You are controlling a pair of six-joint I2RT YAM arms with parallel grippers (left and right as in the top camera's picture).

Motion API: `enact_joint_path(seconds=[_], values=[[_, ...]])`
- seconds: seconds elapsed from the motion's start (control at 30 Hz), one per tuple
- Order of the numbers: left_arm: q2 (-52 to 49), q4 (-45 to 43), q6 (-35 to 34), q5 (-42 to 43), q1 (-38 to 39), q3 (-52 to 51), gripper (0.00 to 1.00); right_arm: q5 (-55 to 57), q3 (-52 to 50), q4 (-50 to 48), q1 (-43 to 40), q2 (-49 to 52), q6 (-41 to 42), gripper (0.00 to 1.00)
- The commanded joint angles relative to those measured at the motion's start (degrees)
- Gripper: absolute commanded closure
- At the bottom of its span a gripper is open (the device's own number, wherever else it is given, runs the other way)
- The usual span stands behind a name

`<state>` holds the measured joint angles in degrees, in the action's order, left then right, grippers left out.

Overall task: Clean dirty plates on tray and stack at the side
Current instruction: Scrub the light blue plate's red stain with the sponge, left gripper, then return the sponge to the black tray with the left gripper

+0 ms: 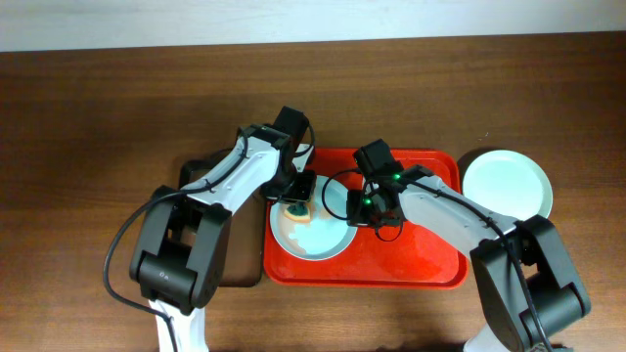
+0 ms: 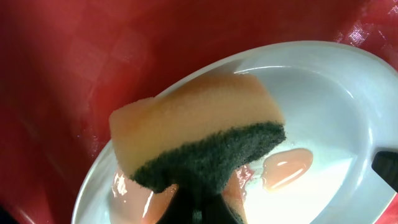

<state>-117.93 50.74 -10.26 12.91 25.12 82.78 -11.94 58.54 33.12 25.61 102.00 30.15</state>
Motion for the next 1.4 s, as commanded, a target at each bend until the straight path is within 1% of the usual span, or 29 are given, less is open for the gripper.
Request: enact_joint_path(seconds=[0.0, 0.03, 0.07, 0.1, 0.17, 0.2, 0.27, 0.33, 0.37, 0.43, 0.6, 0.67, 0.7, 0.73, 0.77, 0.83, 0.87, 0.9, 0.93, 1.0, 1.07, 1.1, 1.17, 1.2, 1.27, 1.33, 1.37], values=[[-5.22, 0.74, 2.62, 4.26, 1.55, -0.46, 1.0, -0.26, -0.74, 0.07, 0.26, -0.26, 0.13, 0.96], [-5.25, 1.22, 6.1, 9.66, 2.27, -0.46, 1.0, -0.26, -0.74, 0.07, 0.26, -0.26, 0.13, 0.96], [-4.52, 1.55, 7.56, 13.11, 2.47, -0.44, 1.0, -0.26, -0.74, 0.07, 0.26, -0.26, 0.13, 0.96], [-3.13, 2.03, 7.54, 14.36, 2.21, -0.11, 1.0, -0.26, -0.74, 0.04, 0.26, -0.26, 0.13, 0.96], [3.08, 2.91, 7.48, 13.14, 0.72, 0.74, 1.0, -0.26, -0.74, 0.07, 0.26, -0.26, 0.13, 0.96], [7.23, 2.95, 7.06, 9.38, -0.17, 0.74, 1.0, -0.26, -0.74, 0.04, 0.26, -0.26, 0.13, 0.96], [9.66, 3.15, 6.88, 4.09, -0.11, 0.74, 1.0, -0.26, -0.74, 0.04, 0.26, -0.26, 0.13, 0.96], [9.07, 2.47, 6.88, 3.15, -0.11, 0.72, 1.0, -0.26, -0.74, 0.04, 0.26, -0.26, 0.13, 0.96], [8.44, 2.05, 6.86, 0.55, -0.09, 0.72, 1.0, -0.26, -0.74, 0.04, 0.26, -0.26, 0.13, 0.96], [6.73, 2.05, 6.86, -0.31, -0.04, 0.61, 1.0, -0.26, -0.74, 0.04, 0.26, -0.26, 0.13, 0.96], [-3.93, 0.98, 5.57, 0.2, -0.02, 0.61, 1.0, -0.24, -0.76, 0.02, 0.26, -0.26, 0.13, 0.96], [-5.42, 2.8, 5.73, 7.91, 0.0, 0.61, 1.0, -0.26, -0.74, 0.04, 0.26, -0.26, 0.15, 0.96], [-5.35, 4.22, 9.05, 15.91, 0.0, 0.68, 1.0, -0.26, -0.74, 0.04, 0.26, -0.26, 0.15, 0.96], [-5.2, 4.48, 11.26, 21.33, -0.13, 0.83, 1.0, -0.26, -0.74, 0.04, 0.26, -0.26, 0.15, 0.96], [-4.98, 4.5, 11.19, 23.47, -0.76, 1.51, 1.0, -0.26, -0.74, 0.04, 0.26, -0.26, 0.15, 0.96], [-2.4, 6.49, 11.21, 23.08, -3.85, 3.72, 1.0, -0.26, -0.74, 0.04, 0.26, -0.26, 0.15, 0.96], [-0.59, 7.06, 11.17, 20.81, -4.76, 3.96, 1.0, -0.26, -0.74, 0.04, 0.26, -0.26, 0.15, 0.96], [0.81, 7.56, 9.7, 13.79, -4.76, 3.96, 1.0, -0.26, -0.74, 0.04, 0.26, -0.26, 0.15, 0.96], [0.85, 7.93, 8.13, 8.5, -4.26, 3.91, 1.0, -0.26, -0.74, 0.04, 0.26, -0.26, 0.15, 0.96], [0.85, 7.85, 5.57, 3.15, -3.43, 3.13, 1.0, -0.26, -0.74, 0.04, 0.26, -0.26, 0.15, 0.96], [0.83, 6.58, 1.38, -1.46, -2.6, 0.79, 1.0, -0.26, -0.74, 0.07, 0.26, -0.26, 0.15, 0.96], [0.83, 5.75, 0.2, -2.43, -2.32, -0.98, 1.0, -0.26, -0.74, 0.04, 0.26, -0.26, 0.15, 0.96], [0.83, 2.16, -0.87, -1.79, -0.79, -5.66, 1.0, -0.26, -0.74, 0.02, 0.26, -0.26, 0.15, 0.96], [0.83, 0.98, -0.79, 1.2, 0.17, -7.52, 1.0, -0.26, -0.74, 0.02, 0.26, -0.26, 0.15, 0.96], [1.33, 1.81, 3.41, 7.76, 0.59, -7.1, 1.0, -0.26, -0.74, 0.04, 0.26, -0.26, 0.15, 0.96], [4.94, 2.23, 3.5, 10.4, -0.96, -4.15, 1.0, -0.26, -0.76, 0.04, 0.26, -0.26, 0.15, 0.96], [7.1, 2.23, 3.5, 10.43, -1.33, -3.23, 1.0, -0.26, -0.74, 0.04, 0.26, -0.26, 0.15, 0.96]])
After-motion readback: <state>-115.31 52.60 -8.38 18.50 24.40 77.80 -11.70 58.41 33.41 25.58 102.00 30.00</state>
